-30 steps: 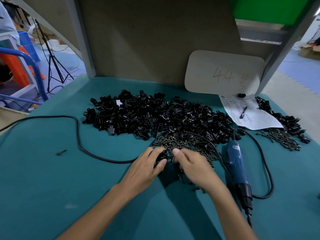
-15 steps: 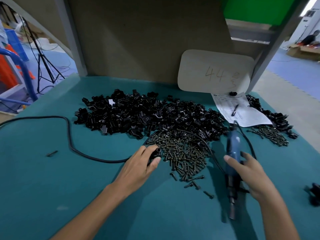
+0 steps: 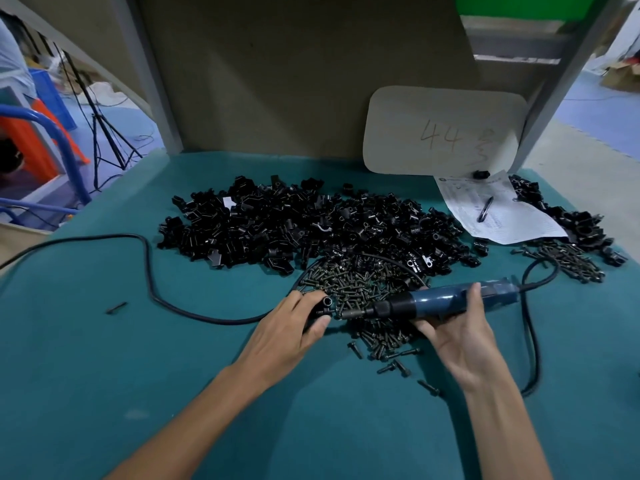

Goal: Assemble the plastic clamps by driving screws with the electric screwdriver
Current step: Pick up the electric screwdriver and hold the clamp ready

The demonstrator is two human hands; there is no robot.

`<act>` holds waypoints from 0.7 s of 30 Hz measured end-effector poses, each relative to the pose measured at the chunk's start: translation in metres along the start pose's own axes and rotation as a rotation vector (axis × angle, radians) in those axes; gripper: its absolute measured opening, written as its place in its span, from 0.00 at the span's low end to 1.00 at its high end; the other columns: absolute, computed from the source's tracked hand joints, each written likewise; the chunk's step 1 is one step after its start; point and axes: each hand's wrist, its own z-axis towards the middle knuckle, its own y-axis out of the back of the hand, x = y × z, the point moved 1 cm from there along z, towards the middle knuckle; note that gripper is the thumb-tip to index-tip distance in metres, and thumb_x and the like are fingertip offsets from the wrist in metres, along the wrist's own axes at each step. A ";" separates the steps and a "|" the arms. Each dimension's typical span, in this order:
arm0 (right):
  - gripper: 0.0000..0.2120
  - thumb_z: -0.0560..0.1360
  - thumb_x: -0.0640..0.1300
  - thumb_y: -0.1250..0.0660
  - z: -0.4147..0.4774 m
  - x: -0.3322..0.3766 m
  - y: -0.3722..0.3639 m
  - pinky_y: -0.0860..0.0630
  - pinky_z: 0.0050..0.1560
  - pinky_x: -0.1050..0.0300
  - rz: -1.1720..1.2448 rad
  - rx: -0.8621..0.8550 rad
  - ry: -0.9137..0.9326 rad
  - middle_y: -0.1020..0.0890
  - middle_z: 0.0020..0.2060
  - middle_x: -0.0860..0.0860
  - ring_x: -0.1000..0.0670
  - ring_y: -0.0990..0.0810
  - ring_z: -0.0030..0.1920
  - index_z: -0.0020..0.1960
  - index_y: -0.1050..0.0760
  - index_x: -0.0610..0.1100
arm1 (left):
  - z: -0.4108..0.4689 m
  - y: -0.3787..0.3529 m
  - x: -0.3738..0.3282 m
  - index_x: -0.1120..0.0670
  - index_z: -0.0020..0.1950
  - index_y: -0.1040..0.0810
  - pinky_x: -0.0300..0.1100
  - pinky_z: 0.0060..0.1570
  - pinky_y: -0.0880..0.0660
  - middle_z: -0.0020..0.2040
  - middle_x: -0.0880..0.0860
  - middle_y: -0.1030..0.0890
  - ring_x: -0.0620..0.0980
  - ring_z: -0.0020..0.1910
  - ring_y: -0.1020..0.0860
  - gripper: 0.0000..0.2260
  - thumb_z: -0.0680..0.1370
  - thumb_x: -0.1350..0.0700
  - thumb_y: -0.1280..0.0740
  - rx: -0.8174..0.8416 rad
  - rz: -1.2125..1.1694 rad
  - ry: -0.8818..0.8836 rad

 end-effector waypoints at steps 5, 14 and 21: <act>0.33 0.76 0.63 0.40 0.002 -0.003 0.001 0.15 0.44 0.49 0.028 -0.013 0.003 0.15 0.56 0.39 0.46 0.15 0.57 0.72 0.32 0.41 | 0.000 -0.001 -0.001 0.43 0.70 0.36 0.35 0.43 0.35 0.49 0.42 0.33 0.41 0.46 0.31 0.19 0.83 0.37 0.50 0.000 0.020 -0.030; 0.34 0.76 0.65 0.42 0.002 -0.007 -0.002 0.18 0.52 0.48 -0.018 0.034 0.004 0.15 0.58 0.39 0.46 0.15 0.59 0.72 0.33 0.42 | -0.001 -0.001 -0.001 0.43 0.69 0.35 0.38 0.44 0.31 0.50 0.43 0.32 0.42 0.46 0.31 0.20 0.82 0.36 0.52 0.013 0.022 -0.036; 0.33 0.77 0.65 0.43 0.001 -0.009 0.000 0.17 0.57 0.44 -0.038 0.120 -0.015 0.18 0.63 0.40 0.42 0.17 0.63 0.74 0.33 0.45 | -0.001 -0.001 0.001 0.43 0.70 0.35 0.39 0.44 0.29 0.50 0.42 0.32 0.41 0.46 0.30 0.23 0.82 0.34 0.53 0.019 0.010 -0.033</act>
